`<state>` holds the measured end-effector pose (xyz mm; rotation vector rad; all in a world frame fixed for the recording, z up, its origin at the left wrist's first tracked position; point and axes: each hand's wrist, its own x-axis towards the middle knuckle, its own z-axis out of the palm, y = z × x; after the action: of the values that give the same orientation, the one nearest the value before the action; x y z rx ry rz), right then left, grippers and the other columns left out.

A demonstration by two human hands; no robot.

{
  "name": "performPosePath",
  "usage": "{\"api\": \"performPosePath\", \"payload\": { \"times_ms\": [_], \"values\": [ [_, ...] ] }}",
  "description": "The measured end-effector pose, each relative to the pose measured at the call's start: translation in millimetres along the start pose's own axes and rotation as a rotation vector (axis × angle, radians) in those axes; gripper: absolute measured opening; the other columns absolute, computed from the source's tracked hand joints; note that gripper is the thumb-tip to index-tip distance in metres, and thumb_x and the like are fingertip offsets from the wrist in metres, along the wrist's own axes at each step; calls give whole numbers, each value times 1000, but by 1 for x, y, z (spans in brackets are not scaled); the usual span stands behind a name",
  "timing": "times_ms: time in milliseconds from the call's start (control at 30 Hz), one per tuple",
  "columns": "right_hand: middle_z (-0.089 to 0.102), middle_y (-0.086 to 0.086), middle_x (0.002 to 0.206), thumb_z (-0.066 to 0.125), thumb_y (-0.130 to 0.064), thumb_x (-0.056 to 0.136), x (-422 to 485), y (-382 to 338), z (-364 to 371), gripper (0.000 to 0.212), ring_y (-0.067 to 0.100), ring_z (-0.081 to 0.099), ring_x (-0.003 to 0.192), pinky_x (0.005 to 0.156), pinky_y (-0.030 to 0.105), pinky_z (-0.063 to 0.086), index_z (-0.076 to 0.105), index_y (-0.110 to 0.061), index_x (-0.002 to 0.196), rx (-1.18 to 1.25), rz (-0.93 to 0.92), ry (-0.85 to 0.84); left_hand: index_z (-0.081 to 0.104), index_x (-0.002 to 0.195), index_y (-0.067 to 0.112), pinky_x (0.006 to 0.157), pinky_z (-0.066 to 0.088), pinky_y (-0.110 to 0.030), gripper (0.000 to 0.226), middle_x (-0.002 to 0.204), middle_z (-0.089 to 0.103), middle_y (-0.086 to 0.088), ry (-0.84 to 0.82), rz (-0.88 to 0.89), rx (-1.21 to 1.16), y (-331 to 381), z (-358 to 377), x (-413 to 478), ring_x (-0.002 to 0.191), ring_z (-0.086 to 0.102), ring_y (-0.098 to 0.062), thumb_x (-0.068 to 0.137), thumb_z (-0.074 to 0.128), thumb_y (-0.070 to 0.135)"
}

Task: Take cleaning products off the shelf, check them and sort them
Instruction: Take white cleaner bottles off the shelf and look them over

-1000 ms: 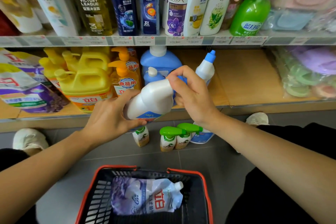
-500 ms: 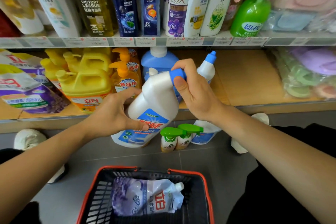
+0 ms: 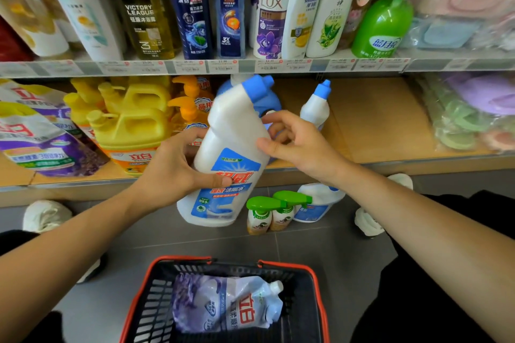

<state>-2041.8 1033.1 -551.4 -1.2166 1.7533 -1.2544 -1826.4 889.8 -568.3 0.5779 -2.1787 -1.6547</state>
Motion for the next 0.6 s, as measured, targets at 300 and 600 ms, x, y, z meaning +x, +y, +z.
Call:
{"api": "performPosePath", "payload": {
  "times_ms": [300,600],
  "values": [
    [68,0,126,87,-14,75,-17,31,37,69,16,65,117,98,43,55,51,-20,133,159,163,-291,55,134,4,76,63,-44,68,118,74,-13,160,46,-376,12,-4,3,105,73,-34,73,84,11],
    [71,6,105,93,-10,63,-12,12,21,54,21,70,99,83,38,60,64,-13,110,115,37,111,76,98,19,66,63,-36,41,89,80,0,360,-138,10,15,-14,3,77,75,-17,67,84,45]
  ]
}}
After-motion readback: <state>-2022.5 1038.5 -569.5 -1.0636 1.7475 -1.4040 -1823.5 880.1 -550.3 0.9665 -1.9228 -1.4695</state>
